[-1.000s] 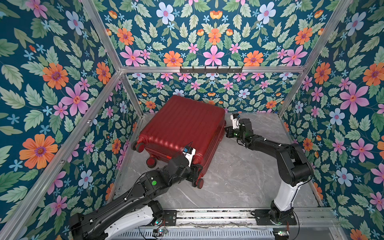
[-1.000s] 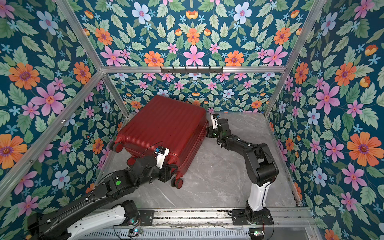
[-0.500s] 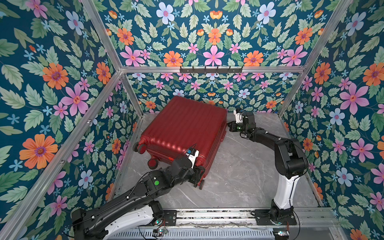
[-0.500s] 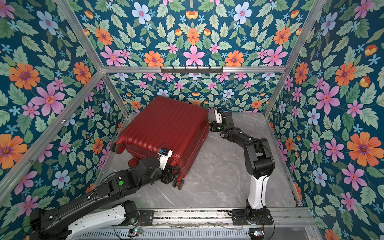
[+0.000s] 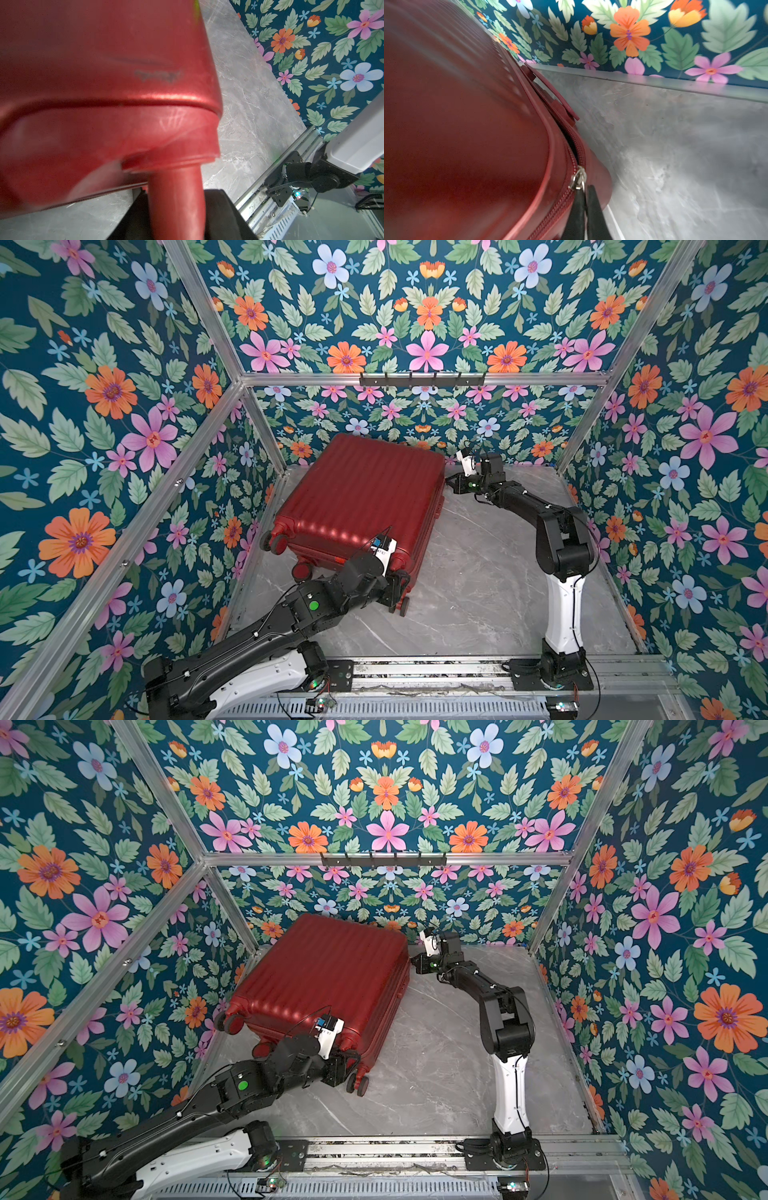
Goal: Pack the luggage
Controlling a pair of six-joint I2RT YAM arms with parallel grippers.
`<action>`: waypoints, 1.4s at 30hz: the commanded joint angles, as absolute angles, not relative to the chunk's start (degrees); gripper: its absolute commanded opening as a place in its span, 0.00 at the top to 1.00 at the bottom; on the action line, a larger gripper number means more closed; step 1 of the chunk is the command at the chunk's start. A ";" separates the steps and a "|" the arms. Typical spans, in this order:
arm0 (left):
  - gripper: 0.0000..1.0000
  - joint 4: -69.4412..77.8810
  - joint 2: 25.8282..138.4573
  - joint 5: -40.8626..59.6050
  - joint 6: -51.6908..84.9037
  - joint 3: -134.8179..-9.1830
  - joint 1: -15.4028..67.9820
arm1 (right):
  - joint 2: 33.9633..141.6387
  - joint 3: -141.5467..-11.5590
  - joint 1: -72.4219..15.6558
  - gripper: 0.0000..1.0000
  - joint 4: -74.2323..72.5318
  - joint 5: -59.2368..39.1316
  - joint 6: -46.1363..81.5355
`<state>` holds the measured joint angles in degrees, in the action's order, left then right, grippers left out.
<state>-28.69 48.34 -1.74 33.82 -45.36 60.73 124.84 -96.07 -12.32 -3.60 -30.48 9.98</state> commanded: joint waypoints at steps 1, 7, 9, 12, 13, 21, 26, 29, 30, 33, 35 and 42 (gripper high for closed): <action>1.00 -32.78 47.22 11.70 27.50 -45.50 62.04 | 124.88 -96.50 -11.57 1.00 -11.25 -22.14 13.86; 1.00 -32.28 45.55 8.52 26.65 -46.36 62.02 | 118.65 -86.06 -11.51 0.84 -14.41 -18.77 15.89; 1.00 -31.89 45.36 8.17 26.27 -46.32 61.97 | 116.09 -82.30 -11.52 0.58 -15.46 -16.17 17.35; 1.00 -31.66 45.52 8.04 25.77 -46.40 61.98 | 112.12 -78.08 -11.52 0.46 -15.70 -13.60 18.53; 1.00 -31.72 45.52 7.78 25.67 -46.49 61.98 | 110.57 -76.81 -11.47 0.45 -15.61 -12.52 19.01; 0.18 -30.63 41.10 -2.45 26.44 -48.24 62.03 | 99.93 -71.67 -11.40 0.39 -12.74 -10.79 23.71; 0.15 -27.66 37.65 -12.75 26.13 -51.29 61.90 | 95.98 -74.25 -11.38 0.36 -2.98 -11.15 25.81; 0.16 -29.01 37.72 -23.75 26.47 -54.96 61.69 | 93.31 -75.32 -11.41 0.28 0.46 -14.36 26.68; 0.16 -29.45 37.93 -27.57 26.37 -55.98 61.57 | 92.75 -75.36 -11.38 0.26 1.21 -15.80 26.88; 0.14 -28.74 39.44 -33.56 23.91 -59.49 60.60 | 90.31 -73.38 -11.38 0.27 1.78 -18.33 29.38; 0.13 -28.21 42.28 -34.15 21.70 -62.42 58.80 | 88.58 -70.78 -11.36 0.30 1.33 -20.26 31.02; 0.14 -25.57 54.30 -16.39 18.89 -69.93 39.65 | 82.71 -61.23 -12.57 0.37 1.83 -24.79 33.45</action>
<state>-27.97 51.94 -24.45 20.82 -68.71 44.18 84.55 -63.35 -11.86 1.06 -22.20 32.08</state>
